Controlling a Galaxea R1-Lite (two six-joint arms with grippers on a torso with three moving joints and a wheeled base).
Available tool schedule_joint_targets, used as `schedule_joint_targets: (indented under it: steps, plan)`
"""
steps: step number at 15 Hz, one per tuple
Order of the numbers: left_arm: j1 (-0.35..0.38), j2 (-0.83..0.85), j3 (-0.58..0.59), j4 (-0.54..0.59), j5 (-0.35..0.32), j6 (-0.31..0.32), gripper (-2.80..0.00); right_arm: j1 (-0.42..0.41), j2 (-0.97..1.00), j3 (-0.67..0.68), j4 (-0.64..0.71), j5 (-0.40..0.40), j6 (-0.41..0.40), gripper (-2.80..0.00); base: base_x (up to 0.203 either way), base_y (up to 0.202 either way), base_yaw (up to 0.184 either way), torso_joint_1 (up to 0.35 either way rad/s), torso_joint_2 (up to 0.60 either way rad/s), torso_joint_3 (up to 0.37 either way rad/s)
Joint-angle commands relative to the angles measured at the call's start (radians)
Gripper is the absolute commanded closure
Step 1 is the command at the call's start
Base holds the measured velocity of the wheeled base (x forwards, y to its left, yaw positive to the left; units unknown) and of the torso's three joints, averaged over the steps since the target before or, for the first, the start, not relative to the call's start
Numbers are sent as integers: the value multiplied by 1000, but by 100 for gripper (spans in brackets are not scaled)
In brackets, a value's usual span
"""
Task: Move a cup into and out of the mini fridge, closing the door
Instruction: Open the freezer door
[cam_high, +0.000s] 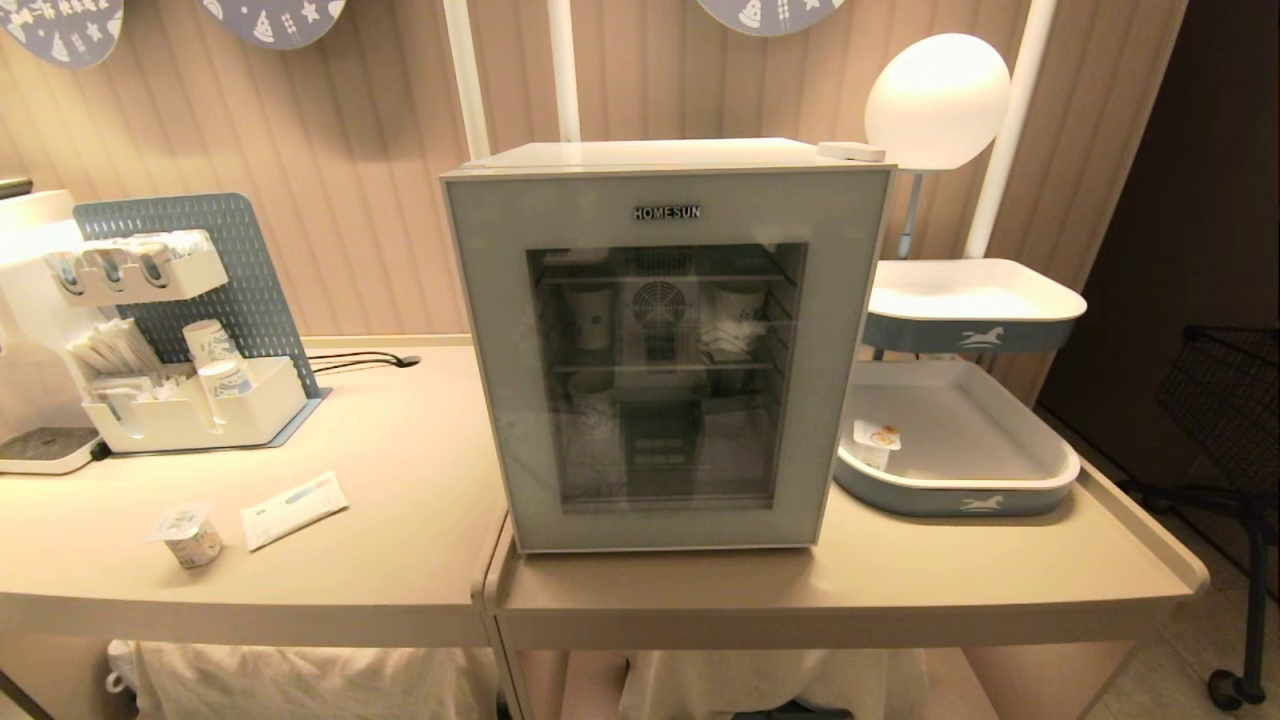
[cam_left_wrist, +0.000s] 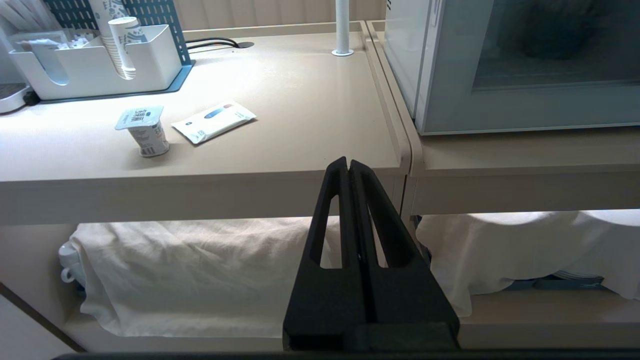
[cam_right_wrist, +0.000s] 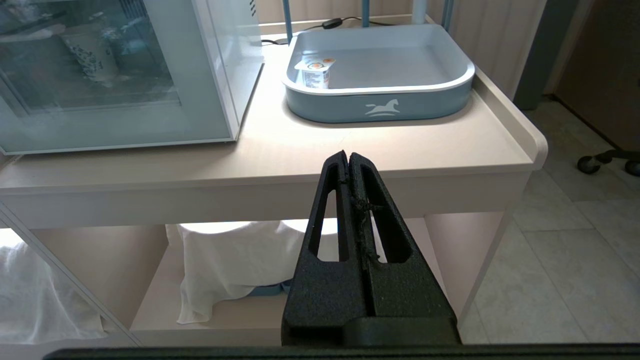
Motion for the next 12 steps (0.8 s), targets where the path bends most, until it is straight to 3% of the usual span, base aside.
schedule_joint_targets:
  steps: [1,12]
  plan:
    - [0,0,0,0,0,0,0,0,1,0,0,0,0,0,0,0,0,0,0,0]
    - [0,1,-35,8,7,-2,0,0,1,0,0,0,0,0,0,0,0,0,0,0]
